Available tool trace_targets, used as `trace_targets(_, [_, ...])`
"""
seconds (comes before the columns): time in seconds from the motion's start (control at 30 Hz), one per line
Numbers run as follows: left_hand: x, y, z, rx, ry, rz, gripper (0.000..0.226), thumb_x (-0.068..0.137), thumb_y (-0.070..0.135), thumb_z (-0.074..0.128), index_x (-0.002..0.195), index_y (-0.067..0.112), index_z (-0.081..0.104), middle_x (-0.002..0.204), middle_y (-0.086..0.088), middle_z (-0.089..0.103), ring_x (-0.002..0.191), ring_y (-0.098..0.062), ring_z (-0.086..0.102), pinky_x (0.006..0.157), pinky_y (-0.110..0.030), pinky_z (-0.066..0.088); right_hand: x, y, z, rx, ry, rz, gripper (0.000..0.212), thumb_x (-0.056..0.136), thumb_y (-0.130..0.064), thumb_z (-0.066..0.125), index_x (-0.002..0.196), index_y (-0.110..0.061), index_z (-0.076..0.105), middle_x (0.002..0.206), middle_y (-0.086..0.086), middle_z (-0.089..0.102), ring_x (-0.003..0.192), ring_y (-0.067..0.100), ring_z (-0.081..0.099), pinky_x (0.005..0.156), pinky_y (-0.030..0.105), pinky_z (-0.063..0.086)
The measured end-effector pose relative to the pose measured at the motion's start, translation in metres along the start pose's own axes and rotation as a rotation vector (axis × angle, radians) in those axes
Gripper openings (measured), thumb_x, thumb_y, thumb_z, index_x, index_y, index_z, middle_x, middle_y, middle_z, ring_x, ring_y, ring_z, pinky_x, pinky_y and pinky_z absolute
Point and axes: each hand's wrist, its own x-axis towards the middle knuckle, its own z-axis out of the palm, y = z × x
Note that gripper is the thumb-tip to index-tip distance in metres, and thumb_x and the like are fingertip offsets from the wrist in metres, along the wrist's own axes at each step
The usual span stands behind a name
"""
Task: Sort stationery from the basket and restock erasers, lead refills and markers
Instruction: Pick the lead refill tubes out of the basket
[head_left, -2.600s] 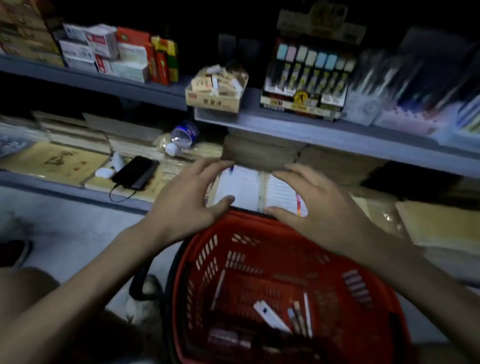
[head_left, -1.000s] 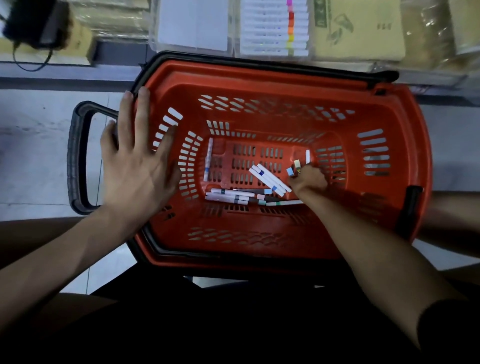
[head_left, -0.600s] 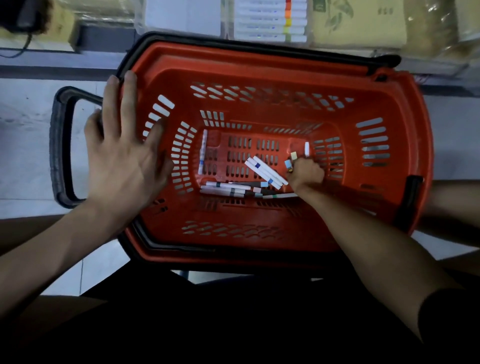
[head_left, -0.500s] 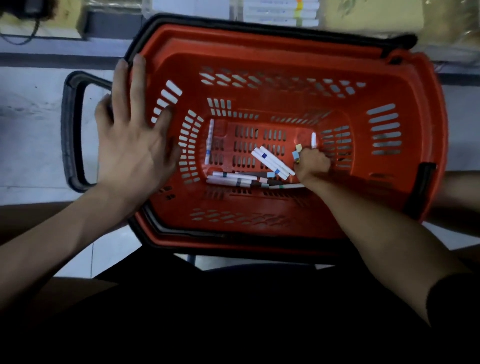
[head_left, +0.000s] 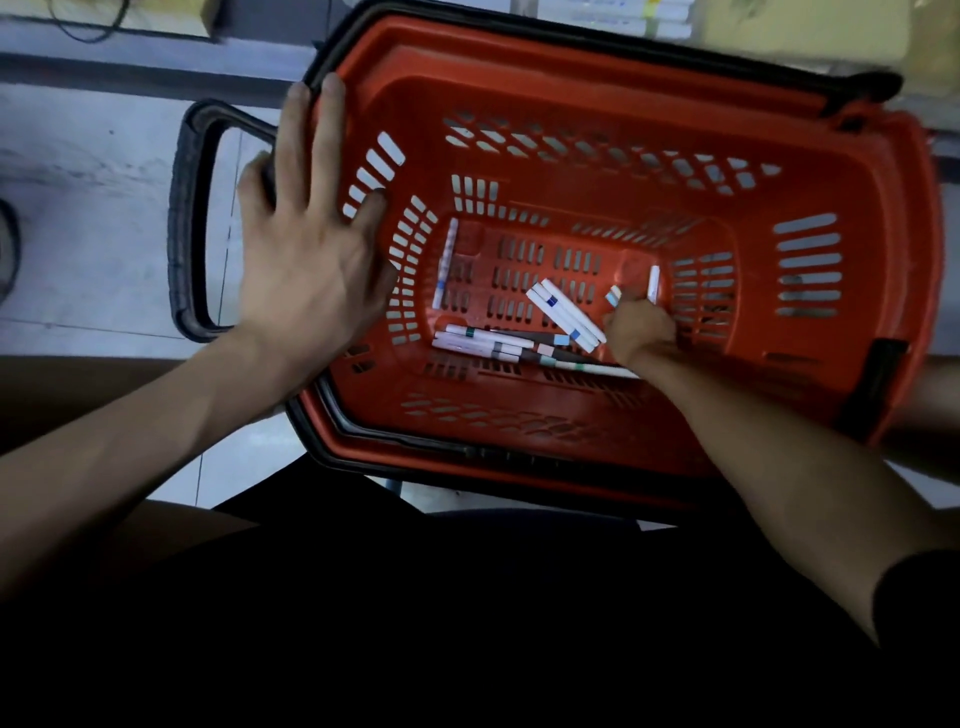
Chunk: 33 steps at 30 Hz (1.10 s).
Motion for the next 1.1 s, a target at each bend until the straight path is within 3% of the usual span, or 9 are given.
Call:
trace_targets(0.07, [0.001,0.000,0.000,-0.007,-0.001,0.003,0.041,0.094,0.039,0.051,0.122,0.009,0.059,0.168,-0.022,-0.006,0.155,-0.042,-0.003,0.113,-0.059,0.026,-0.001,0.004,-0.005,-0.038,0.049,-0.077,0.038,0.100,-0.014,0.047,0.136,-0.004,0.043,0.110,0.026,0.070,0.103,0.047,0.068,0.082,0.044,0.052])
trace_targets(0.13, [0.003,-0.001,0.001,-0.015,-0.003,0.005,0.043,0.094,0.040,0.050,0.124,0.009,0.059,0.168,-0.022,-0.006,0.155,-0.043,-0.002,0.113,-0.059,0.026,-0.004,0.000,-0.016,-0.079,0.061,-0.223,0.037,0.099,-0.018,0.048,0.134,-0.008,0.047,0.104,0.025,0.072,0.096,0.045,0.069,0.074,0.041,0.049])
trace_targets(0.3, [0.007,-0.001,0.000,-0.033,-0.012,0.007,0.045,0.094,0.042,0.053,0.125,0.009,0.060,0.168,-0.021,-0.006,0.155,-0.043,-0.001,0.114,-0.062,0.025,-0.018,-0.032,-0.015,-0.101,-0.164,-0.518,0.043,0.090,-0.039,0.067,0.125,-0.015,0.060,0.117,0.012,0.072,0.102,0.034,0.069,0.076,0.036,0.052])
trace_targets(0.4, [0.008,-0.001,-0.001,-0.026,-0.016,0.006,0.046,0.093,0.043,0.055,0.125,0.009,0.061,0.168,-0.021,-0.007,0.155,-0.043,-0.002,0.114,-0.062,0.025,-0.025,-0.044,-0.004,-0.158,-0.202,-0.599,0.043,0.088,-0.041,0.069,0.118,-0.012,0.058,0.123,0.007,0.066,0.107,0.031,0.067,0.076,0.035,0.050])
trace_targets(0.73, [0.003,-0.001,0.001,-0.017,0.014,0.006,0.042,0.095,0.041,0.050,0.120,0.009,0.063,0.168,-0.022,-0.004,0.155,-0.043,-0.001,0.112,-0.059,0.027,-0.024,-0.065,0.004,-0.508,-0.082,-0.588,0.039,0.087,-0.024,0.063,0.121,-0.005,0.057,0.113,0.010,0.071,0.102,0.029,0.071,0.078,0.032,0.053])
trace_targets(0.8, [0.003,-0.001,0.001,-0.020,0.014,0.008,0.043,0.096,0.042,0.050,0.121,0.009,0.064,0.168,-0.023,-0.004,0.155,-0.043,-0.001,0.112,-0.059,0.027,-0.023,-0.065,0.003,-0.522,-0.059,-0.532,0.047,0.085,-0.019,0.064,0.126,-0.001,0.050,0.107,0.012,0.073,0.094,0.031,0.073,0.069,0.034,0.052])
trace_targets(0.9, [0.004,0.000,0.002,-0.011,0.012,0.009,0.044,0.097,0.043,0.049,0.121,0.010,0.063,0.168,-0.022,-0.004,0.155,-0.043,-0.001,0.113,-0.058,0.026,-0.021,-0.059,0.002,-0.527,-0.028,-0.527,0.052,0.086,-0.026,0.066,0.127,-0.001,0.046,0.103,0.012,0.074,0.091,0.029,0.074,0.062,0.033,0.044])
trace_targets(1.1, [0.007,0.000,0.001,-0.019,0.009,0.004,0.044,0.095,0.043,0.048,0.120,0.011,0.064,0.168,-0.022,-0.004,0.155,-0.042,-0.001,0.112,-0.058,0.027,-0.015,-0.057,-0.007,-0.565,-0.062,-0.596,0.050,0.085,-0.039,0.069,0.121,-0.007,0.055,0.109,0.008,0.072,0.096,0.027,0.072,0.076,0.033,0.055])
